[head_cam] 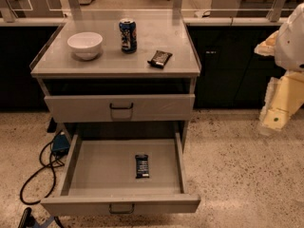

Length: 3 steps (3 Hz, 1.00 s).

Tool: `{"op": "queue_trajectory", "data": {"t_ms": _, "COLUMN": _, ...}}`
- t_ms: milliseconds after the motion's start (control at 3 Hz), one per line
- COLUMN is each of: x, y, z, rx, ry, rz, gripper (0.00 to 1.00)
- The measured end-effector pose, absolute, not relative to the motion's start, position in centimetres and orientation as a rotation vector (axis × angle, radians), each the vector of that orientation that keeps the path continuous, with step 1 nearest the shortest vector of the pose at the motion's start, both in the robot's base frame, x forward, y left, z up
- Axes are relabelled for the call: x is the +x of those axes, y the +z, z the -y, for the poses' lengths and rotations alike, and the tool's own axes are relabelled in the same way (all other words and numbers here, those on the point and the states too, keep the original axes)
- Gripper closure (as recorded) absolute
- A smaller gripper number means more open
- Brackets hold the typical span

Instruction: Pick rxbar blueberry from middle drawer and place on counter

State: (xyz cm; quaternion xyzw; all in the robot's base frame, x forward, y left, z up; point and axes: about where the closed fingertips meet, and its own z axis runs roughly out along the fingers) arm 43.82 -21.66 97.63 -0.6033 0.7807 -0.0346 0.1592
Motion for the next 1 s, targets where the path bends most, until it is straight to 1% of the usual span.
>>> {"op": "queue_trajectory", "data": {"t_ms": 333, "x": 43.8, "y": 97.6, "z": 21.7, "rx": -1.724, "ry": -0.099, "rz": -2.231, "gripper": 0.0}}
{"op": "queue_trajectory", "data": {"t_ms": 667, "x": 43.6, "y": 95.2, "z": 21.6, "rx": -1.76, "ry": -0.027, "rz": -2.151, "gripper": 0.0}}
{"op": "queue_trajectory", "data": {"t_ms": 1000, "x": 43.1, "y": 85.2, "z": 21.6, "rx": -1.739, "ry": 0.244, "rz": -2.065, "gripper": 0.0}}
